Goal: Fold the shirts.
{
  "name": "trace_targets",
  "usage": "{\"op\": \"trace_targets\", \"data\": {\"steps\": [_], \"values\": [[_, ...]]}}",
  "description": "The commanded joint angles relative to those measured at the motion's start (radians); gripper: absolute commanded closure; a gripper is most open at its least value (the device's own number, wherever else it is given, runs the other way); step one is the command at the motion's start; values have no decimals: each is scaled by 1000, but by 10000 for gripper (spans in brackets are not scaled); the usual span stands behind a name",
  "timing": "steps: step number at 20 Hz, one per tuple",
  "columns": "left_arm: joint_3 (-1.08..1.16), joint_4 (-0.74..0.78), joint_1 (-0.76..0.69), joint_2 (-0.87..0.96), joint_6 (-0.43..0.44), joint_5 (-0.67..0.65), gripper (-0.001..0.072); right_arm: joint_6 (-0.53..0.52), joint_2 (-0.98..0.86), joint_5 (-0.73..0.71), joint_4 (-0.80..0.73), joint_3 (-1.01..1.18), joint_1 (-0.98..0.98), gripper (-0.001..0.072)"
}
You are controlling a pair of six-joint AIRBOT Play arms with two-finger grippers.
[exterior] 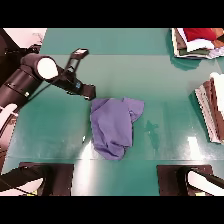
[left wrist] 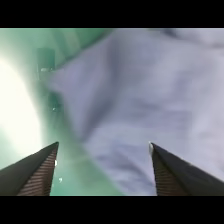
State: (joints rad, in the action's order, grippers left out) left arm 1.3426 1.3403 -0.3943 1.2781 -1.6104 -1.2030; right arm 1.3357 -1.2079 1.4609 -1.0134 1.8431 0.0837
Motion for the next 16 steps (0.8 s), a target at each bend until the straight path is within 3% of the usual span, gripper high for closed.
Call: {"op": "trace_targets", "data": {"steps": [1, 5, 12, 13, 14, 16], "values": [[-26, -85, 90, 31, 107, 74, 60, 0, -3, 16, 0, 1, -1, 695], [-26, -180, 92, 195, 212, 138, 60, 0, -3, 50, -1, 1, -1, 695], [-26, -299, 89, 364, 234, 201, 63, 0, -4, 124, 0, 0, -1, 695], [-25, -308, 89, 364, 233, 220, 203, 0, -6, 135, -1, 0, -1, 695], [-26, -309, 89, 364, 234, 235, 413, 1, -11, 148, 0, 0, -1, 695], [-25, -310, 89, 364, 233, 244, 605, 33, -29, 191, 1, -2, -1, 695]]}}
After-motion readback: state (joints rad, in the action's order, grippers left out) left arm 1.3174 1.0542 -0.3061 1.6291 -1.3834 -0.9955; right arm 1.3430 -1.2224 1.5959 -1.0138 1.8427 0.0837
